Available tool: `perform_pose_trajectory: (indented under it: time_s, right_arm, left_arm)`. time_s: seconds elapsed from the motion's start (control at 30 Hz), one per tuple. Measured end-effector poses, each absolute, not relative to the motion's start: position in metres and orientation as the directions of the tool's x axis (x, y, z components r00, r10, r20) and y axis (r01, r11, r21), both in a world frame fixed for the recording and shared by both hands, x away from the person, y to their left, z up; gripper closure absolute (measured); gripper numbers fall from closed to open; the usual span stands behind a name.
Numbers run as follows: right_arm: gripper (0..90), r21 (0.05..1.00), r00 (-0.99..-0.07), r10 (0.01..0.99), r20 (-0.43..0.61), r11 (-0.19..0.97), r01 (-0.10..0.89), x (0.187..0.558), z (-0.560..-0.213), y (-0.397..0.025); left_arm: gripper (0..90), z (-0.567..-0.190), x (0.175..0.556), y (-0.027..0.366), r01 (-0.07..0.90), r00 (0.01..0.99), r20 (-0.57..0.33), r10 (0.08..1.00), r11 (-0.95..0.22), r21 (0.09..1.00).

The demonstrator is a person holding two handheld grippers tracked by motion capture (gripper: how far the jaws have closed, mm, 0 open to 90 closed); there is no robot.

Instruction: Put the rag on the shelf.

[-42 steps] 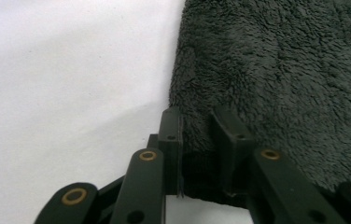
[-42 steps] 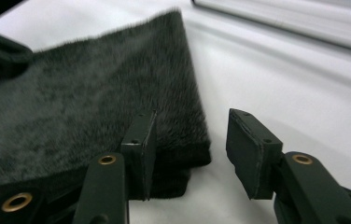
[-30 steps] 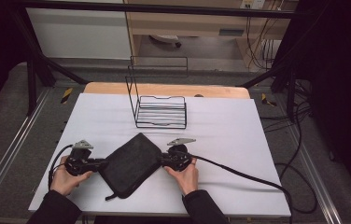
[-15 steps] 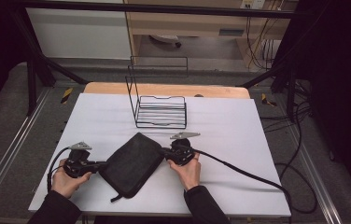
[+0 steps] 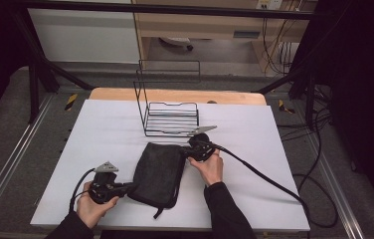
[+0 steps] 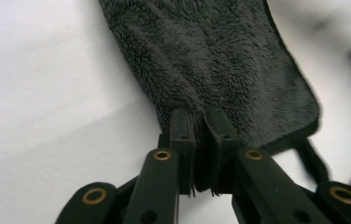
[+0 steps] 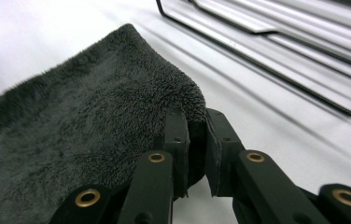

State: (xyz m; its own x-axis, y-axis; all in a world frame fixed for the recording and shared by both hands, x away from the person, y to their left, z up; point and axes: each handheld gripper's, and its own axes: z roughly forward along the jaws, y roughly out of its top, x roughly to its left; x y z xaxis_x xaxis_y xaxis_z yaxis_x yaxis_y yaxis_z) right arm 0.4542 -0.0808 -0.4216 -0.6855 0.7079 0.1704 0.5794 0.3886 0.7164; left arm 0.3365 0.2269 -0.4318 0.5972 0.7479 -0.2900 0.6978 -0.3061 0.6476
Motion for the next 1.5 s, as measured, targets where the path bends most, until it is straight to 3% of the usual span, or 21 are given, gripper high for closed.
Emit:
perform_pose_trajectory:
  time_s: [0.1, 0.13, 0.17, 0.2, 0.23, 0.3, 0.37, 0.43, 0.53, 0.83, 1.03, 1.07, 1.1, 1.27, 1.5]
  right_arm:
    - [76.3, 0.722, -0.686, 0.715, 0.136, 0.403, 0.563, 0.453, -0.432, -0.077]
    - [65.9, 0.748, -0.681, 0.724, 0.113, 0.389, 0.538, 0.448, -0.431, -0.077]
    - [65.9, 0.748, -0.681, 0.724, 0.113, 0.389, 0.538, 0.448, -0.431, -0.077]
    - [51.9, 0.773, -0.679, 0.722, 0.134, 0.353, 0.528, 0.438, -0.423, -0.08]
    - [46.0, 0.782, -0.678, 0.725, 0.122, 0.351, 0.516, 0.433, -0.421, -0.08]
    - [43.1, 0.787, -0.683, 0.722, 0.114, 0.354, 0.506, 0.426, -0.417, -0.08]
    - [31.6, 0.791, -0.699, 0.706, 0.114, 0.361, 0.493, 0.408, -0.414, -0.078]
    - [26.0, 0.783, -0.704, 0.699, 0.125, 0.366, 0.503, 0.393, -0.416, -0.075]
    - [23.7, 0.775, -0.703, 0.69, 0.17, 0.347, 0.528, 0.372, -0.424, -0.07]
    - [31.5, 0.714, -0.691, 0.693, 0.206, 0.377, 0.59, 0.335, -0.454, -0.058]
    - [48.2, 0.723, -0.672, 0.712, 0.206, 0.351, 0.594, 0.327, -0.456, -0.056]
    - [60.5, 0.707, -0.663, 0.713, 0.226, 0.348, 0.616, 0.328, -0.454, -0.057]
    - [60.5, 0.707, -0.663, 0.713, 0.226, 0.348, 0.616, 0.328, -0.454, -0.057]
    - [78.2, 0.694, -0.677, 0.68, 0.279, 0.345, 0.632, 0.333, -0.454, -0.058]
    - [82.4, 0.678, -0.684, 0.666, 0.296, 0.357, 0.642, 0.342, -0.443, -0.075]
  left_arm:
    - [78.0, -0.432, 0.337, 0.23, 0.689, 0.6, -0.267, 0.754, -0.318, 0.651]
    - [71.2, -0.431, 0.337, 0.231, 0.684, 0.603, -0.257, 0.755, -0.324, 0.654]
    - [71.2, -0.43, 0.337, 0.232, 0.673, 0.608, -0.238, 0.757, -0.333, 0.66]
    - [63.6, -0.428, 0.337, 0.234, 0.657, 0.609, -0.212, 0.764, -0.337, 0.674]
    - [60.9, -0.427, 0.338, 0.235, 0.65, 0.61, -0.202, 0.766, -0.339, 0.68]
    - [59.0, -0.425, 0.34, 0.238, 0.635, 0.612, -0.18, 0.77, -0.343, 0.692]
    - [57.9, -0.426, 0.343, 0.24, 0.631, 0.612, -0.158, 0.775, -0.357, 0.689]
    - [57.7, -0.43, 0.347, 0.241, 0.642, 0.611, -0.164, 0.775, -0.364, 0.675]
    - [59.6, -0.435, 0.349, 0.242, 0.658, 0.617, -0.186, 0.765, -0.371, 0.655]
    - [75.9, -0.439, 0.345, 0.237, 0.683, 0.625, -0.221, 0.749, -0.386, 0.62]
    - [85.8, -0.438, 0.344, 0.234, 0.685, 0.631, -0.221, 0.744, -0.4, 0.609]
    - [87.1, -0.438, 0.344, 0.234, 0.688, 0.628, -0.226, 0.745, -0.396, 0.608]
    - [87.1, -0.438, 0.344, 0.234, 0.692, 0.625, -0.23, 0.746, -0.392, 0.606]
    - [88.1, -0.436, 0.341, 0.235, 0.702, 0.617, -0.257, 0.743, -0.373, 0.607]
    - [88.2, -0.432, 0.33, 0.231, 0.711, 0.623, -0.344, 0.703, -0.325, 0.623]
